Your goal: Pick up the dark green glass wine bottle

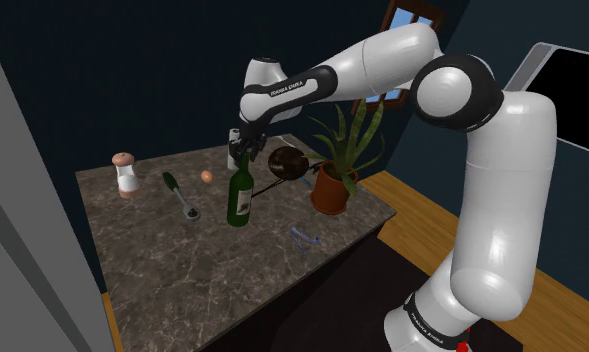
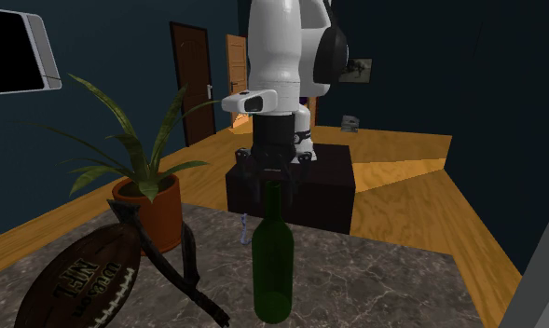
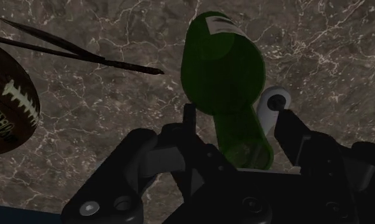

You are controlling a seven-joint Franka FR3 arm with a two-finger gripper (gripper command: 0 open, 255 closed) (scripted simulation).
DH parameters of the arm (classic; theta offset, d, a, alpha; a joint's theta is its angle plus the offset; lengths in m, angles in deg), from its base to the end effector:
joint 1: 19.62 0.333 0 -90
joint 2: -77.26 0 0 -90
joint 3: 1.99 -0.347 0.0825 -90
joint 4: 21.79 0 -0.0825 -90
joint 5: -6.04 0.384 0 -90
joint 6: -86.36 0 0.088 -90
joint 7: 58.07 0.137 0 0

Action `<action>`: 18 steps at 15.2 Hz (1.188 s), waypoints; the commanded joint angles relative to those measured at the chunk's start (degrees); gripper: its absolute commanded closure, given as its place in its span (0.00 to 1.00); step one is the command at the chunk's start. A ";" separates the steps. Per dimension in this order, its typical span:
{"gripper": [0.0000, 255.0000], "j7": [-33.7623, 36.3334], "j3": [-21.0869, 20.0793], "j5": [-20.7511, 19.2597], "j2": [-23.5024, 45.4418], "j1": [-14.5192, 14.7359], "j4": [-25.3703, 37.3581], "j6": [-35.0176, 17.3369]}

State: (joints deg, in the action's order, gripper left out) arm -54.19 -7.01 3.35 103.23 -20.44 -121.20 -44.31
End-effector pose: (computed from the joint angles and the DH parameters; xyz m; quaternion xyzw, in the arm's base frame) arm 0.6860 0.0424 0.3265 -0.9988 -0.0119 -0.0470 0.0038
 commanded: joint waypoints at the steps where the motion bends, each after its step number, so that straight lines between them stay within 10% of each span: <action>1: 1.00 0.00 0.00 -0.01 0.08 0.00 -0.01 -0.11; 18: 1.00 -0.18 -0.20 0.37 -2.98 -0.07 2.64 5.59</action>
State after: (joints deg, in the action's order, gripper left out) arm -54.34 -7.20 3.68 100.36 -20.51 -119.27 -39.55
